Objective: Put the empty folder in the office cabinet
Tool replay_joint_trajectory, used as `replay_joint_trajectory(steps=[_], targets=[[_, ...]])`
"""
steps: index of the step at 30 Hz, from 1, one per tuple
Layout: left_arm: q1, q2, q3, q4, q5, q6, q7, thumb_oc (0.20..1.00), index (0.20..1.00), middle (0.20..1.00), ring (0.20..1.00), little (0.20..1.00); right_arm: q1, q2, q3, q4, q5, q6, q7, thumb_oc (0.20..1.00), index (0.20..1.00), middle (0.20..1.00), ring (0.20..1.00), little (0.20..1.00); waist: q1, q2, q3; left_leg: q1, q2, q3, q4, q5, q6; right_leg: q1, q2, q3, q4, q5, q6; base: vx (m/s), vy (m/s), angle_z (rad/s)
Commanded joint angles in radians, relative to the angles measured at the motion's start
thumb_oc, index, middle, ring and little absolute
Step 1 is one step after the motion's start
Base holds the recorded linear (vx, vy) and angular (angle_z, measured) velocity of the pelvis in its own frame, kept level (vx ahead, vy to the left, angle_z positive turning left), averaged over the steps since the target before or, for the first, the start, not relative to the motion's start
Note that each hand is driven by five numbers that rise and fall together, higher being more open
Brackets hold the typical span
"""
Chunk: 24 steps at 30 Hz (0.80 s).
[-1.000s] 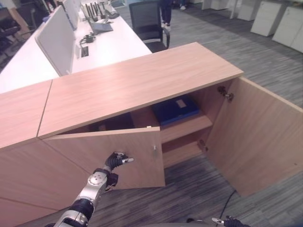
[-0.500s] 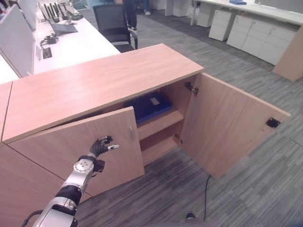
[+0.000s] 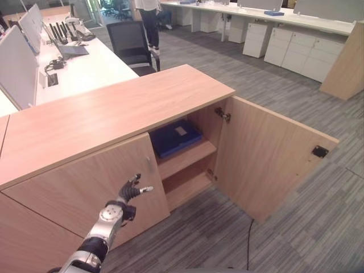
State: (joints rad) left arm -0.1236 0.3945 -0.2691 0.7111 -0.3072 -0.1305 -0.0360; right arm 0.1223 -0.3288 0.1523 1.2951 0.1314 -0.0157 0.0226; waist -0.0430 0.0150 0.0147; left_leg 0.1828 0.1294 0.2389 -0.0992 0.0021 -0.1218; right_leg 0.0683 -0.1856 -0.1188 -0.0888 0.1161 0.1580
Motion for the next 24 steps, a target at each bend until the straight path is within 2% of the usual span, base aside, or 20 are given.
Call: replay_joint_trajectory(steps=[1, 9, 19, 22, 24], targets=[[-0.055, 0.013, 0.033, -0.084, -0.007, -0.051, -0.029, 1.000, 1.000, 1.000, 1.000, 1.000, -0.051, 0.011, -0.004, 0.039, -0.021, -0.013, 0.000, 1.000, 1.000, 1.000, 1.000, 1.000, 0.010, -0.018, 0.022, -0.029, -0.077, -0.045, 0.012, -0.057, 0.069, -0.012, -0.029, 0.060, 0.088, -0.090, 0.062, -0.03, 0.008, 0.03], [0.102, -0.026, -0.015, -0.129, 0.011, -0.017, -0.098, 1.000, 1.000, 1.000, 1.000, 1.000, -0.064, 0.023, -0.009, 0.045, -0.021, -0.013, -0.003, 1.000, 1.000, 1.000, 1.000, 1.000, 0.043, -0.019, 0.036, -0.048, -0.079, -0.079, 0.012, -0.049, 0.073, -0.008, -0.032, 0.043, 0.090, -0.099, 0.056, -0.05, -0.002, 0.07], [0.160, -0.053, -0.046, 0.049, 0.116, 0.004, -0.105, 1.000, 1.000, 1.000, 1.000, 1.000, -0.096, 0.017, 0.014, 0.026, -0.030, -0.019, -0.008, 1.000, 1.000, 1.000, 1.000, 1.000, 0.059, -0.015, 0.045, -0.045, -0.075, -0.083, 0.012, -0.044, 0.073, -0.008, -0.030, 0.029, 0.096, -0.099, 0.053, -0.01, -0.002, 0.05], [0.124, -0.080, -0.071, 0.197, 0.163, 0.010, -0.085, 1.000, 1.000, 1.000, 1.000, 1.000, -0.117, 0.016, 0.020, 0.022, 0.002, -0.023, -0.011, 1.000, 1.000, 1.000, 1.000, 1.000, 0.049, -0.007, 0.070, -0.051, -0.061, -0.072, 0.018, -0.036, 0.079, -0.060, -0.002, 0.050, 0.201, -0.124, 0.053, -0.10, 0.015, -0.05], [0.102, -0.087, -0.084, 0.245, 0.186, 0.010, -0.075, 1.000, 1.000, 1.000, 1.000, 1.000, -0.132, 0.014, 0.022, 0.026, 0.018, -0.020, -0.010, 1.000, 1.000, 1.000, 1.000, 1.000, 0.036, 0.004, 0.095, -0.055, -0.050, -0.071, 0.023, -0.031, 0.081, -0.110, 0.012, 0.075, 0.293, -0.141, 0.068, -0.13, 0.015, -0.09]])
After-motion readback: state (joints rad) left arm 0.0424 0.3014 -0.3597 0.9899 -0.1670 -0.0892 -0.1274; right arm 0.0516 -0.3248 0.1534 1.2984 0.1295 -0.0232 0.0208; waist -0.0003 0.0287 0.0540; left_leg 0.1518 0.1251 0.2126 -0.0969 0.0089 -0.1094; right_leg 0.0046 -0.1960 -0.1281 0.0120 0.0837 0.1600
